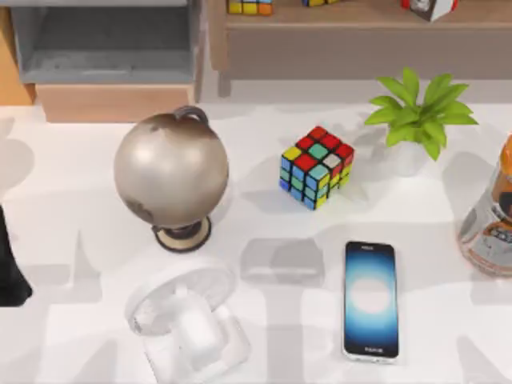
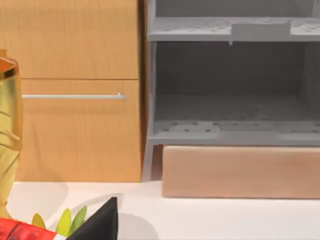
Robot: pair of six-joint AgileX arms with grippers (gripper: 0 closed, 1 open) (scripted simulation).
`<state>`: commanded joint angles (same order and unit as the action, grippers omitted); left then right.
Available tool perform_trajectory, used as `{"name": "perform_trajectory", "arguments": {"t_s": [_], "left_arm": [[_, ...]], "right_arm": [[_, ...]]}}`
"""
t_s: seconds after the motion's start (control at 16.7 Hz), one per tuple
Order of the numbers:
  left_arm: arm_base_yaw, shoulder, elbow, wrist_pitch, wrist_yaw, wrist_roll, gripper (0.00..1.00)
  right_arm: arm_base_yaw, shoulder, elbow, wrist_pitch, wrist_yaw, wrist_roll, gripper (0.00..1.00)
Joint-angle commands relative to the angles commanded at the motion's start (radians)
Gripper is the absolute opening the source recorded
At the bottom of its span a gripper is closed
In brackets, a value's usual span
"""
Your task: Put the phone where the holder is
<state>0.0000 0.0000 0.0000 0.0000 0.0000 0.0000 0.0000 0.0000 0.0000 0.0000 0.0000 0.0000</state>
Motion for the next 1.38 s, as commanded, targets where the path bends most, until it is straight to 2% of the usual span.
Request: {"name": "perform_trajectory", "arguments": {"t_s": [0.24,0.54,1.38], "left_arm": [[0.0,0.0,0.0,0.0,0.0,0.0,1.0],[0.0,0.0,0.0,0.0,0.0,0.0,1.0],[0.0,0.0,0.0,0.0,0.0,0.0,1.0]], "right_arm": [[0.009,0.029,0.022,-0.024,0.0,0.013,1.0],[0.084,0.266,0.18,-0.204,0.005,0.116,1.0],[0.498,1.48,0.999,-0.889,0.005,0.611,1.0]]}}
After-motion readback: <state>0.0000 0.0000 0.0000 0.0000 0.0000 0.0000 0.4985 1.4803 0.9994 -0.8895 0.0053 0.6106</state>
